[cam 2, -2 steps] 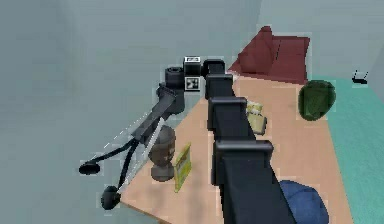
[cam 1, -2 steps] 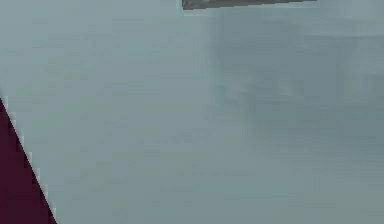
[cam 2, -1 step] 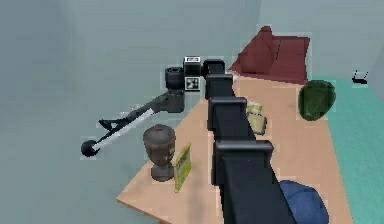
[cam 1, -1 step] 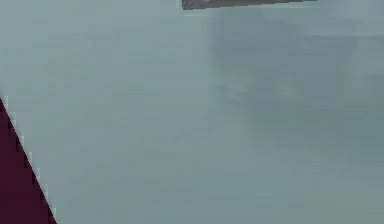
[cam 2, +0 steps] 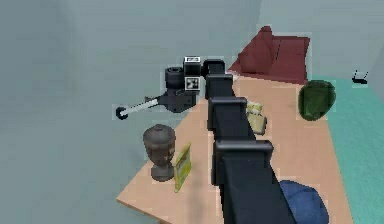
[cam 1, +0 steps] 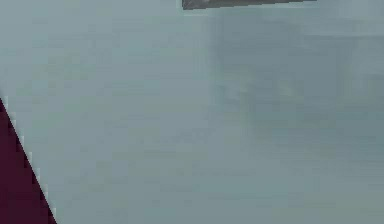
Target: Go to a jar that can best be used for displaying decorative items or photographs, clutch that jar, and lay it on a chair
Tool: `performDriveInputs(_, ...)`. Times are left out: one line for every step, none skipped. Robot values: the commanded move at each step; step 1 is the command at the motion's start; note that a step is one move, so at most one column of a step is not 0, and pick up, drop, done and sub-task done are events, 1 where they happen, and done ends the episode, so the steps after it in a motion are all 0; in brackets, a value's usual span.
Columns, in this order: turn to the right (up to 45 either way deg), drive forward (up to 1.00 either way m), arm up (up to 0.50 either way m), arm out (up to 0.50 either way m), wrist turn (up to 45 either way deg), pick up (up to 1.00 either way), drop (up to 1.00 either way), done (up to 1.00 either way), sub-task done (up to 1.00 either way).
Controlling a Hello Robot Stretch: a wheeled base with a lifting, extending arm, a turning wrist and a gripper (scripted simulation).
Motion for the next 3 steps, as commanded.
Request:
performDriveInputs(0.0,0.0,0.0,0.0,15.0,0.0,0.0,0.0,0.0)
performDriveInputs(0.0,0.0,-0.22,0.0,0.0,0.0,0.0,0.0,0.0)
performDriveInputs(0.0,0.0,0.0,0.0,0.0,1.0,0.0,0.0,0.0)
